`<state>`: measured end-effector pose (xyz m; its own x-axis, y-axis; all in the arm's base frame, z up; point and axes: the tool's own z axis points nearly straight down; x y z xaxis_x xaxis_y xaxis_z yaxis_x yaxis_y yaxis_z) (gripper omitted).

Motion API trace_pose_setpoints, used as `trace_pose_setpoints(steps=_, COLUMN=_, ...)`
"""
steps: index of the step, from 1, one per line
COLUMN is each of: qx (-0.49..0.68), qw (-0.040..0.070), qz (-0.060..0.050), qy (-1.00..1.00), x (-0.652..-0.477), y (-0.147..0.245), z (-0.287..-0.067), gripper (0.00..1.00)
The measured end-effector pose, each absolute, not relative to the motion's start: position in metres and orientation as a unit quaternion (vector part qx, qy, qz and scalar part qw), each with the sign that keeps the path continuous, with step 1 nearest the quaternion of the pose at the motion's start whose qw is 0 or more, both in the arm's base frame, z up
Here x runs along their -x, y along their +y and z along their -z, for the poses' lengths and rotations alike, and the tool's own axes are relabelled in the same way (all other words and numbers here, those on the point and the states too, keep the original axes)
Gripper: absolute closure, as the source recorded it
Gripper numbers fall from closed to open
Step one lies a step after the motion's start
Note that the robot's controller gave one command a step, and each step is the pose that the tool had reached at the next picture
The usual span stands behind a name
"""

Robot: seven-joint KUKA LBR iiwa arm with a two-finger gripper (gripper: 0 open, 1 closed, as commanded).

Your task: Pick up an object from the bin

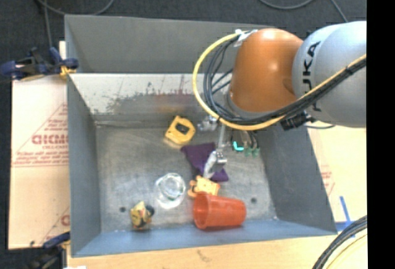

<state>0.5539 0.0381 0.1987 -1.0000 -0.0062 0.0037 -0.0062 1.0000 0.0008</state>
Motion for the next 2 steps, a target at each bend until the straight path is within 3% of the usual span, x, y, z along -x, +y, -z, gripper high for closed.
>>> trace_pose_setpoints(steps=1, qx=-0.003, qw=-0.001, qz=0.001, qy=-1.0, x=-0.555, y=0.038, z=-0.202, gripper=0.0)
trace_pose_setpoints(steps=2, qx=0.004, qw=-0.005, qz=0.001, qy=-1.0, x=-0.537, y=0.043, z=-0.153, gripper=0.0)
